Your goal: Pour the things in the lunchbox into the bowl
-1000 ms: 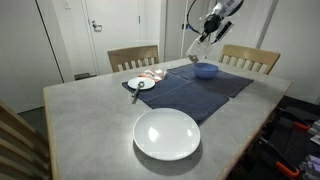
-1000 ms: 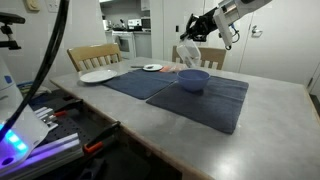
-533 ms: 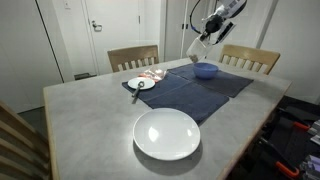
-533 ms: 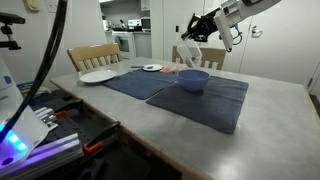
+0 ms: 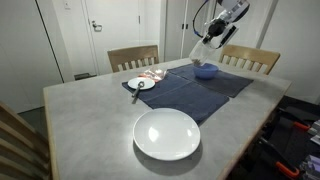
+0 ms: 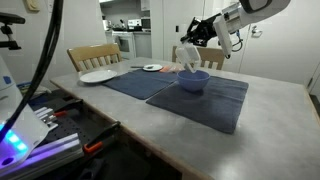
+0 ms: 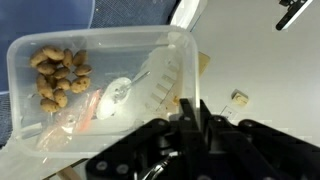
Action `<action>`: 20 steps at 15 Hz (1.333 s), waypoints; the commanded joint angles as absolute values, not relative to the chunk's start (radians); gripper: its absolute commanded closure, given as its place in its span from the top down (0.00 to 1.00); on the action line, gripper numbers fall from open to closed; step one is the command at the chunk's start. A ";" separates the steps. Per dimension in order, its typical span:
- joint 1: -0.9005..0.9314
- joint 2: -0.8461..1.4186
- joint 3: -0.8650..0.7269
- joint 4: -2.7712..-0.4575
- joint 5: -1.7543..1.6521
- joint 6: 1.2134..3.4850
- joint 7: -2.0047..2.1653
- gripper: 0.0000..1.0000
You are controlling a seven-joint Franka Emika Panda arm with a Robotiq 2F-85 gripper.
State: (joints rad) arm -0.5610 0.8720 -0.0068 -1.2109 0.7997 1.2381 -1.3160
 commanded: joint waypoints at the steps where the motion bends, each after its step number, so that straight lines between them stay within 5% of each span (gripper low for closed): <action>1: -0.589 0.821 -0.003 -1.304 0.823 1.238 -1.374 0.02; 20: -0.638 0.853 -0.038 -1.287 0.835 1.042 -1.643 0.02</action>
State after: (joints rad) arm -0.6282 0.8658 -0.0257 -1.2827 0.8263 1.0890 -1.5931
